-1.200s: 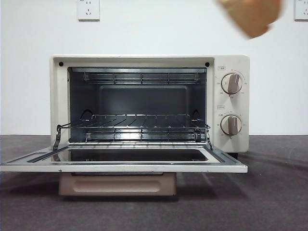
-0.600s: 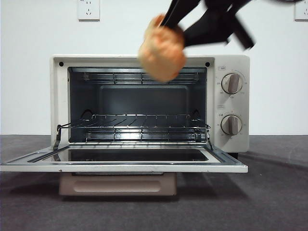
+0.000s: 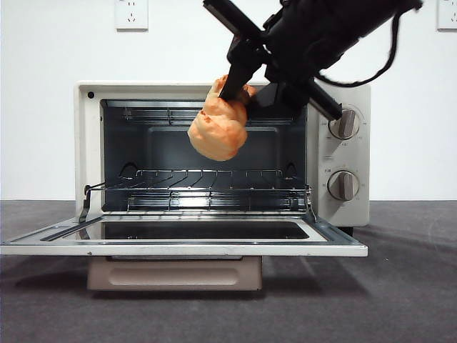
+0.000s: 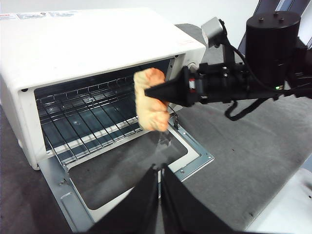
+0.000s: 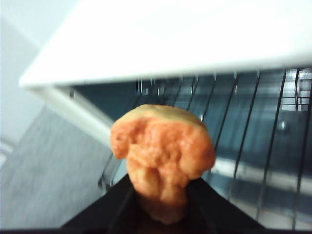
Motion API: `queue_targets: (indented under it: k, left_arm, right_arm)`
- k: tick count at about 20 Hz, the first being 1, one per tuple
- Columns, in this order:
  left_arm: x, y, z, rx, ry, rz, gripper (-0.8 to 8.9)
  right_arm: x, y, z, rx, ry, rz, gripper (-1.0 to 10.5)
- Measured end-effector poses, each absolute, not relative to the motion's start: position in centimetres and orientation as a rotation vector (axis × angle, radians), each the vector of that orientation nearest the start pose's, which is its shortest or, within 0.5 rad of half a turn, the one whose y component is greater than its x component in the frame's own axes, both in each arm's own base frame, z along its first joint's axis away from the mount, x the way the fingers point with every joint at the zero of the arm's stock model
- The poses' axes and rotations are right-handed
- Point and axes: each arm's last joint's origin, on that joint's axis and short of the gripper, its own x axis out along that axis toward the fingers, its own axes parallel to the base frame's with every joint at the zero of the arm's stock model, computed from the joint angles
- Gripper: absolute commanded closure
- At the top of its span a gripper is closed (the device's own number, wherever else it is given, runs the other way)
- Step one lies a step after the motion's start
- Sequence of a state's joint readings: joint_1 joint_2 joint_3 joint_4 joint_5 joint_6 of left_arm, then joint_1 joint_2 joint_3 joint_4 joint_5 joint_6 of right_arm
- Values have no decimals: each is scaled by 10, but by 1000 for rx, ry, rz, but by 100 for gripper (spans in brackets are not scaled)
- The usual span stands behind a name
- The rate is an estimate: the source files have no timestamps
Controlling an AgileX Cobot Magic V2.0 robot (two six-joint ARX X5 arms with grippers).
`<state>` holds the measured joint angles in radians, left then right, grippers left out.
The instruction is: The left arm flap open the oven, the right arm pick bread and place it into oven, the left arm flap close the oven
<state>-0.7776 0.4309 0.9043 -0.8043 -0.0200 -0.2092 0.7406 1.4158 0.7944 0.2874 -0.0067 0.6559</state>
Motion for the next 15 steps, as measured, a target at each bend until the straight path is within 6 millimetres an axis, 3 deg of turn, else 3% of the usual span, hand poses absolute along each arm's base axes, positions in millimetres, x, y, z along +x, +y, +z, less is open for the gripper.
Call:
queue_targets:
  k: [6,15]
  left_arm:
    - [45,-43,347,-66,388,-713,805]
    - [45,-43,347,-66,389,-713,805]
  right_arm:
    - [233,209,222,502,558,489,852]
    - [238,209,223,520,476,401,848]
